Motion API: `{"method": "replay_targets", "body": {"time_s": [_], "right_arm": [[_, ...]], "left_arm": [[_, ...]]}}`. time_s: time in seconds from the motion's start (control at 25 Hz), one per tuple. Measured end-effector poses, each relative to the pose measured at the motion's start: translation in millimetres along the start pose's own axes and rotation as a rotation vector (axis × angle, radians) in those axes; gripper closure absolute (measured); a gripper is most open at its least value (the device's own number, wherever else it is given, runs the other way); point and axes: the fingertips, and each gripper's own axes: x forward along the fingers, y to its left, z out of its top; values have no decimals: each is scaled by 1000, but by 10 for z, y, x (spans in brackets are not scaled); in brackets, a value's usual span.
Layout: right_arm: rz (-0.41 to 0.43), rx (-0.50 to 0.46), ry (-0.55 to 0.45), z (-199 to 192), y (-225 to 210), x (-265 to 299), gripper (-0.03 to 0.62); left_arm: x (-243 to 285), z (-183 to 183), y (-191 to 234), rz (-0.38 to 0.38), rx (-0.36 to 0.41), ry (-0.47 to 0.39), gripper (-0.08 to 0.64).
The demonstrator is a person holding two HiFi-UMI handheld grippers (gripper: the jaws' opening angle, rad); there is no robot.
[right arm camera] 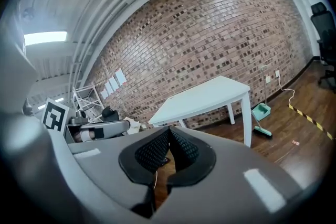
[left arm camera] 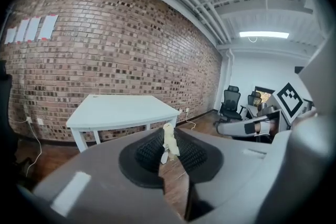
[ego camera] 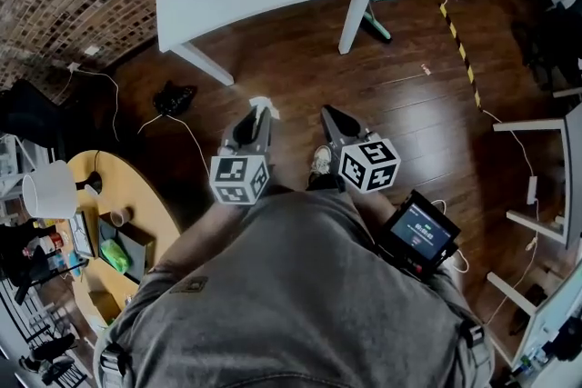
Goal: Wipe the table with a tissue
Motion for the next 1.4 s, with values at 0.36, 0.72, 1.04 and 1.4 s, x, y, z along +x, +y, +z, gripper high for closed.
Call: {"method": "replay_targets", "body": {"time_s": [0.36,0.72,1.04,1.4], "right_arm": [[12,56,-18,133,-461,27,581],[-16,66,-10,378,-780,363,581],[-57,42,15,792,-1189,945,581],[-108,10,47,1356,-1547,1842,581]], "left_arm": [[490,92,-203,10,22,18,503],[1032,230,-34,-15,3,30,503],[1806,480,251,-52,-30,29,503],[2701,866,783,-94,-75,29,503]]}}
